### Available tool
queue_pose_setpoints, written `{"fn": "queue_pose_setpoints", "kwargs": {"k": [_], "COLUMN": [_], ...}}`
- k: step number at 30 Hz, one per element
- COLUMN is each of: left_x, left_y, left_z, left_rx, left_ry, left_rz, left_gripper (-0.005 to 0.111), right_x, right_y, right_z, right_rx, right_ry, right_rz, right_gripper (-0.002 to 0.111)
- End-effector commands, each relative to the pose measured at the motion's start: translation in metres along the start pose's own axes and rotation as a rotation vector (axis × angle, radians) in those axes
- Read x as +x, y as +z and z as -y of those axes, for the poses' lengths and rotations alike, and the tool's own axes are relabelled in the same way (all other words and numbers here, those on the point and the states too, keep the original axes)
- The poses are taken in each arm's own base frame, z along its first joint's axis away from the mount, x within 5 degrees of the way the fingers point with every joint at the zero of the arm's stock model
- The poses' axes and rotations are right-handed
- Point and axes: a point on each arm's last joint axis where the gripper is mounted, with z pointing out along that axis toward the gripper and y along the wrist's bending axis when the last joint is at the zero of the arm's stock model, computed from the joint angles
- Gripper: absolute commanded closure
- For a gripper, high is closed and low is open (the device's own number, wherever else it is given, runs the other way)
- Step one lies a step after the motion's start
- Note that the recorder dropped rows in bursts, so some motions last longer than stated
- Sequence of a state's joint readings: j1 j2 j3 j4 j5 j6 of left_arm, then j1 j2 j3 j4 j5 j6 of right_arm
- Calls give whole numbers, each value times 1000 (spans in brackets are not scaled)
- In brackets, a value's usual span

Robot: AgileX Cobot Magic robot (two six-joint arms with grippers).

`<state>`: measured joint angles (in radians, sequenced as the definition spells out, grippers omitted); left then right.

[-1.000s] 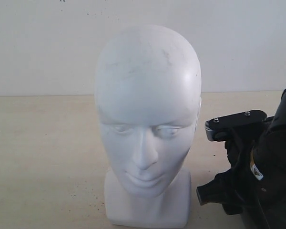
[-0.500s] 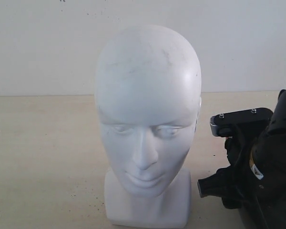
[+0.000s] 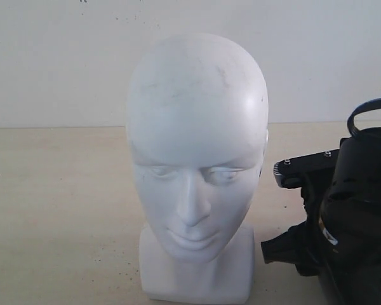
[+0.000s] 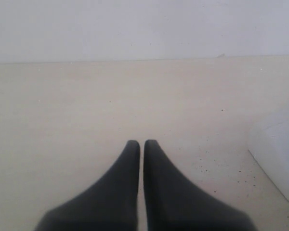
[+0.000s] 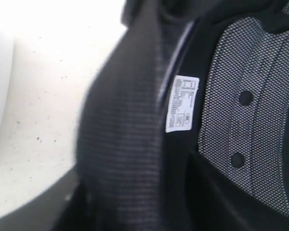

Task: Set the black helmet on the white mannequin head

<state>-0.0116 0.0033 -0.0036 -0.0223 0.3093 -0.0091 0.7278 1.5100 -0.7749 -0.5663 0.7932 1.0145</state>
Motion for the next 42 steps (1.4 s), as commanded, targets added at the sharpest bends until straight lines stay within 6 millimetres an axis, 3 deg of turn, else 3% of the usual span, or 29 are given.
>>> {"fn": "queue_pose_setpoints", "kwargs": {"k": [1,4,20,30,42], "left_x": [1,1,1,1,1], "left_y": [0,0,0,0,0], "left_z": [0,0,0,0,0], "left_rx": [1,1,1,1,1], "left_ry": [-6,-6,-6,-6,-6], "left_rz": [2,2,2,2,2], "left_gripper": [102,102,102,102,102], "right_x": [-2,-2,-2,-7,-7], "right_y": [-1,-1,-6,-58,-104], "right_z": [2,2,7,32,55], "right_rx": [17,20,42,-44,-120], "right_ry": [-2,-28,-76,-33,-23], "right_rz": [11,12,16,210,370], "right_gripper": [81,109,108,108,108]}}
